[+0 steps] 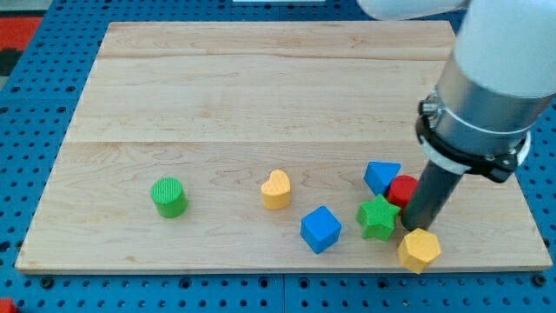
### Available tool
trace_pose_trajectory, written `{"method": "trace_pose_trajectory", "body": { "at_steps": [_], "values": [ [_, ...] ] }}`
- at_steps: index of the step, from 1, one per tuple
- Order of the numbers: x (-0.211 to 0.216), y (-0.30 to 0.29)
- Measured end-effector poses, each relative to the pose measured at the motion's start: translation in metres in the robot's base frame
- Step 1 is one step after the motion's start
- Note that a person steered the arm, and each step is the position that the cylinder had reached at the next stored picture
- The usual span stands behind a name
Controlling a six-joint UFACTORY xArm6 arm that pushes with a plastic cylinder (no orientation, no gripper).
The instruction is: Move the yellow hexagon to the top left of the green star
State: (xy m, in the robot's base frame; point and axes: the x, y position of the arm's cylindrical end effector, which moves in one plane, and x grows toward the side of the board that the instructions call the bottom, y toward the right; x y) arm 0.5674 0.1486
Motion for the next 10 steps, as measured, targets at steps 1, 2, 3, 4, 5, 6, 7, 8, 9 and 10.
{"method": "trace_pose_trajectory", "body": {
  "at_steps": [1,2,3,4,5,6,7,8,9,10],
  "values": [
    [0.000,0.051],
    [0.005,0.129],
    [0.051,0.129],
    [0.051,0.076],
    [0.051,0.047],
    [0.050,0.027],
    [0.049,-0.044],
    [0.050,-0.060],
    [0.044,-0.093],
    [0.033,-0.118]
  ]
}}
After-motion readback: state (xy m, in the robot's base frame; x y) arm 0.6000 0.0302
